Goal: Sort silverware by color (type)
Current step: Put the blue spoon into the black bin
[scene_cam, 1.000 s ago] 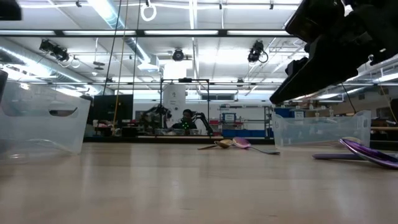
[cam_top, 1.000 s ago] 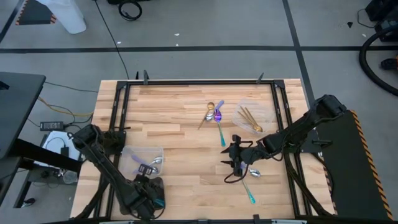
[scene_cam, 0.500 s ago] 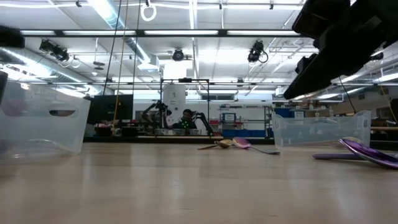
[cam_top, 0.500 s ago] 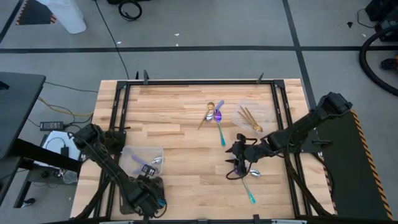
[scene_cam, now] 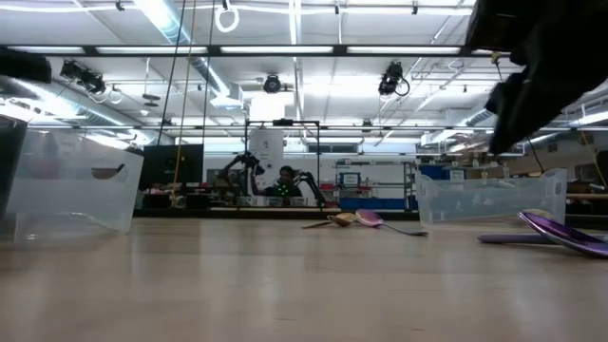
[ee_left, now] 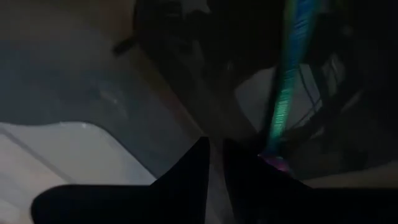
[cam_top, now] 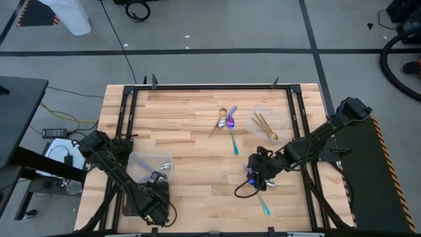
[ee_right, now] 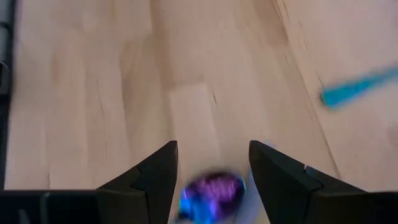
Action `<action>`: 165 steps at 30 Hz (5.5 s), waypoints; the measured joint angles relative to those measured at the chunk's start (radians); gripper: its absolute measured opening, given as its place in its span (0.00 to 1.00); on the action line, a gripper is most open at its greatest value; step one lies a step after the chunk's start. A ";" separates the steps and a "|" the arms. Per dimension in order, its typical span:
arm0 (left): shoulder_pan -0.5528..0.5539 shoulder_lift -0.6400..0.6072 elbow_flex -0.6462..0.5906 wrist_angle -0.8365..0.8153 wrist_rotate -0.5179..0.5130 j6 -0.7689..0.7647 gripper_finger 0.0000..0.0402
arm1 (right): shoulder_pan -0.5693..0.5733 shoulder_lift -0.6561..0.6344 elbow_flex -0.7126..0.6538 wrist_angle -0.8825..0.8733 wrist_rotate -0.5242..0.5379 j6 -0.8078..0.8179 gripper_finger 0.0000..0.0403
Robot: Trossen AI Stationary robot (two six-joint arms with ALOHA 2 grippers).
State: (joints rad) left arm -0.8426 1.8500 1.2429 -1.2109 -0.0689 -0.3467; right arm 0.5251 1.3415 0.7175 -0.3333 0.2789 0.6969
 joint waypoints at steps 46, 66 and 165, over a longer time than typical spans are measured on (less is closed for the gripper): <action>0.081 0.000 0.257 -0.261 -0.227 -0.297 0.13 | 0.212 0.319 0.070 -0.061 -0.057 0.638 0.48; 0.146 0.000 0.257 -0.266 -0.247 -0.262 0.13 | 0.163 0.324 0.069 -0.138 -0.076 0.590 0.15; 0.462 0.119 0.189 0.695 -0.423 0.057 0.03 | -0.091 0.241 0.066 0.362 0.010 0.058 0.29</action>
State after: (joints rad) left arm -0.3808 1.9689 1.4322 -0.5156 -0.4915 -0.2897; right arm 0.4342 1.5826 0.7834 0.0288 0.2894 0.7551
